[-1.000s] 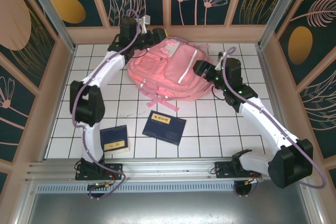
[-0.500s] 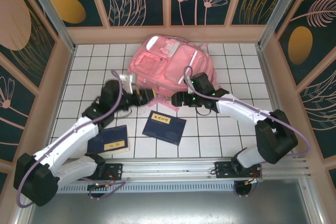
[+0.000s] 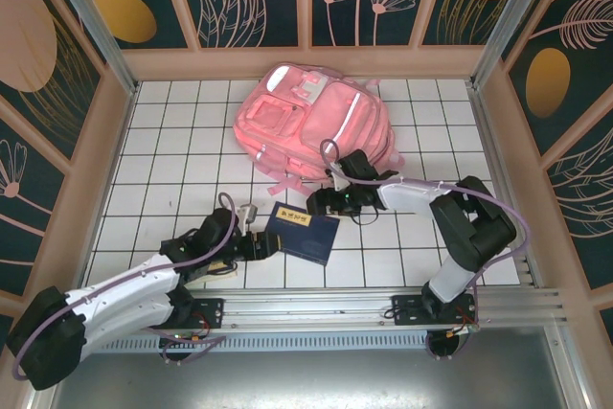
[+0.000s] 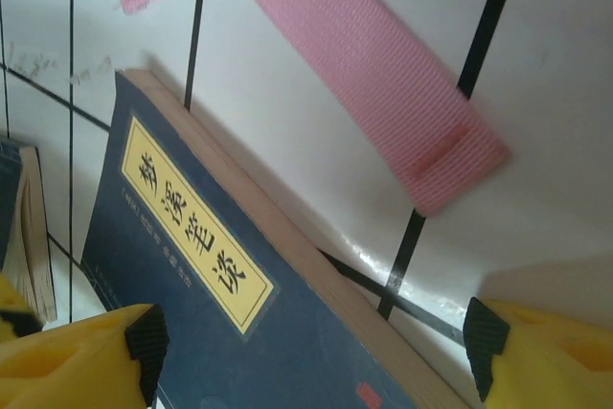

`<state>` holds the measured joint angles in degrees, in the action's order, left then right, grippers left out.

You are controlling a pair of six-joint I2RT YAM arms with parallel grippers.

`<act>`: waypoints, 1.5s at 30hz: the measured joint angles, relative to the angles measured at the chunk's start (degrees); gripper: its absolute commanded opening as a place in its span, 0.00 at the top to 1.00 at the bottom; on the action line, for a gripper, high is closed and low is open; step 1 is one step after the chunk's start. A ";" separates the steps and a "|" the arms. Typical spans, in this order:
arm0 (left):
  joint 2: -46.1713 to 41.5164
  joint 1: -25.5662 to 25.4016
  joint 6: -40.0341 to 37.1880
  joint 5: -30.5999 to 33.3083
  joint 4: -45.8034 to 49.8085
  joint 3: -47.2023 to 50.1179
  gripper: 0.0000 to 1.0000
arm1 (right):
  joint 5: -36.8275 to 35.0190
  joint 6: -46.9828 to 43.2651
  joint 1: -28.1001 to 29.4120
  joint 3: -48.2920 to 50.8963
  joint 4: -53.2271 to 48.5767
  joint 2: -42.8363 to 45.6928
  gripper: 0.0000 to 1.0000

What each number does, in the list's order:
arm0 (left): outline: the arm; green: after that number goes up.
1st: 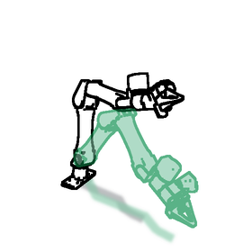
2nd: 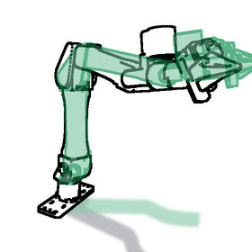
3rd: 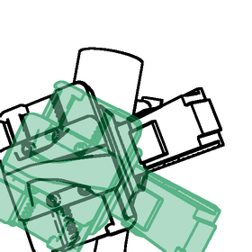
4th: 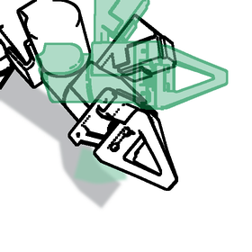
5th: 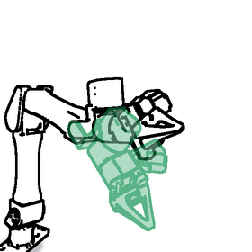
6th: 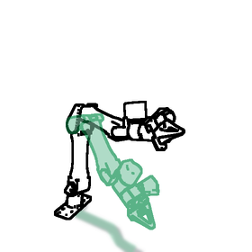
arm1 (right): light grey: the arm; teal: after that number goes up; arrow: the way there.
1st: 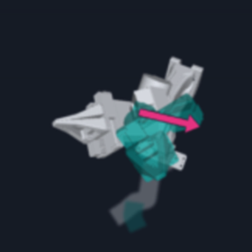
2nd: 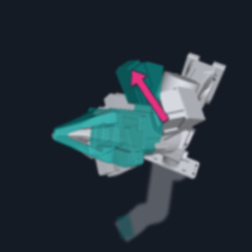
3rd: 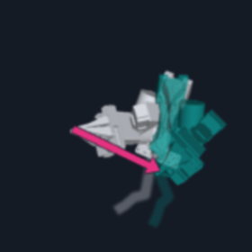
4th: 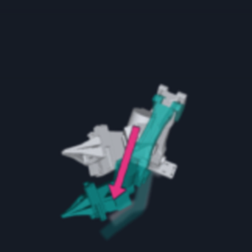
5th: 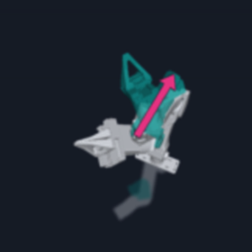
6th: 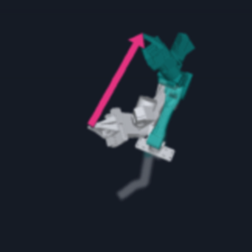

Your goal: Pack the student bag

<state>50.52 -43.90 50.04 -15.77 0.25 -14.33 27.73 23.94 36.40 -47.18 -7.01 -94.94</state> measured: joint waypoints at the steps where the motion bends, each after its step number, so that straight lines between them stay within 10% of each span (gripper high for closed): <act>1: 0.87 0.00 0.33 0.02 -0.33 0.02 0.37 | 0.50 0.39 0.09 0.57 0.92 -0.02 0.17; 30: 18.27 0.50 3.04 -0.46 1.79 -6.45 0.36 | 17.62 15.80 6.97 7.26 17.55 -1.55 0.20; 38: 17.81 0.48 2.99 -0.33 1.79 -6.27 0.36 | 20.37 19.26 6.99 7.06 18.84 -1.84 0.32; 45: 15.45 0.15 2.56 0.46 1.27 -5.42 0.36 | 19.89 20.72 6.97 7.04 18.78 -1.64 0.62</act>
<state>65.98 -43.75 52.60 -15.31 1.52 -19.75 47.62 44.66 43.38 -40.14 11.77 -96.57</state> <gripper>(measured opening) 0.642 0.464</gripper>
